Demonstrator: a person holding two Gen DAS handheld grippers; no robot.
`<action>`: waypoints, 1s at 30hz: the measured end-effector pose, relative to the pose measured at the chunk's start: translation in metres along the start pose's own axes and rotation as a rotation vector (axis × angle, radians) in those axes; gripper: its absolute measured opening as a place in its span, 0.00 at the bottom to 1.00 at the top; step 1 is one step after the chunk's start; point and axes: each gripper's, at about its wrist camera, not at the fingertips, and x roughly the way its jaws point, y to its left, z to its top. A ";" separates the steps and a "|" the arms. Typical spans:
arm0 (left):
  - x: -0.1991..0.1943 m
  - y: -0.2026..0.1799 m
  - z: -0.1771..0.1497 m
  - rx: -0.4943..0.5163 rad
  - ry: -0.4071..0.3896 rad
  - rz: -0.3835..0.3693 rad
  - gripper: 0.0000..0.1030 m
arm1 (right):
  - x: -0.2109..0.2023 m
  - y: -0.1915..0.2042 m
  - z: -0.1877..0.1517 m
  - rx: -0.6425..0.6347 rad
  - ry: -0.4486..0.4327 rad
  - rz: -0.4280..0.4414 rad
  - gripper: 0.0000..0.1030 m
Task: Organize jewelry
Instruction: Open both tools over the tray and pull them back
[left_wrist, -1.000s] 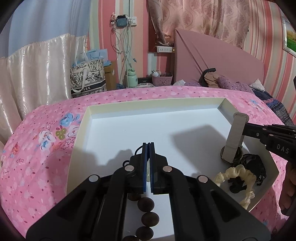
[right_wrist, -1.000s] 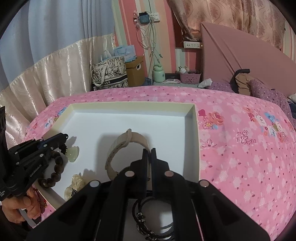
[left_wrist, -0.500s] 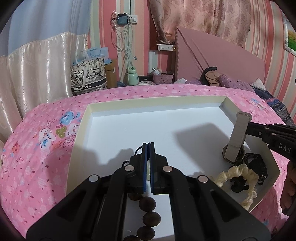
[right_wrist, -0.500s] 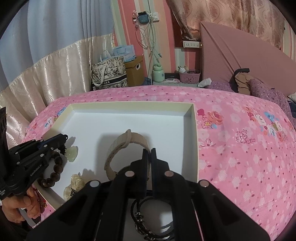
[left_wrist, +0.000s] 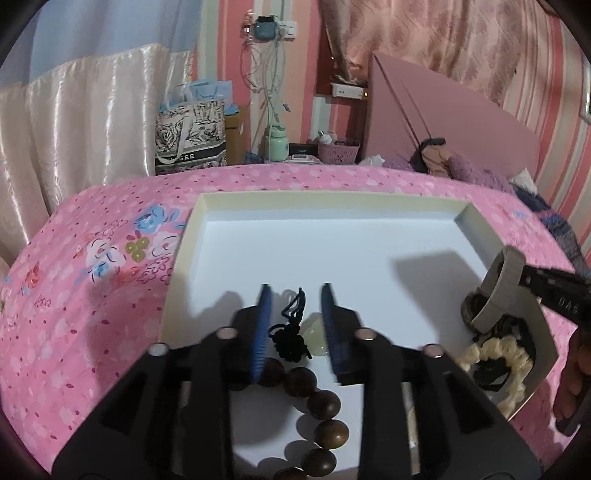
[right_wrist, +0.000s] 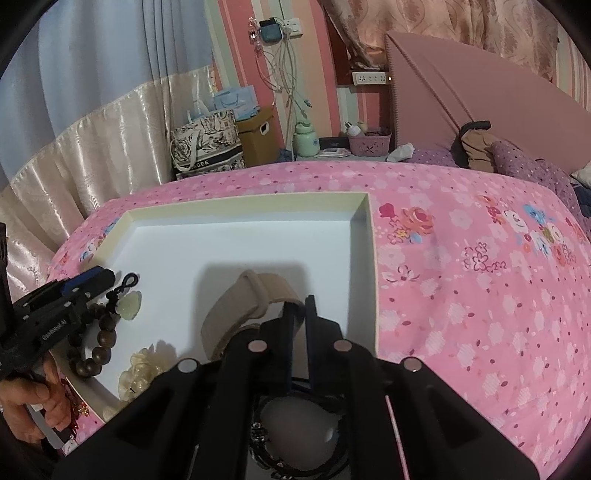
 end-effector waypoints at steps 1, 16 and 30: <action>-0.001 0.002 0.001 -0.008 -0.001 -0.006 0.30 | 0.000 -0.002 0.000 0.005 0.001 0.003 0.07; -0.085 0.007 0.032 -0.002 -0.162 -0.002 0.64 | -0.036 -0.024 -0.005 0.053 -0.029 0.046 0.48; -0.159 0.068 -0.100 0.079 -0.035 0.104 0.70 | -0.140 0.007 -0.077 -0.131 -0.141 0.033 0.51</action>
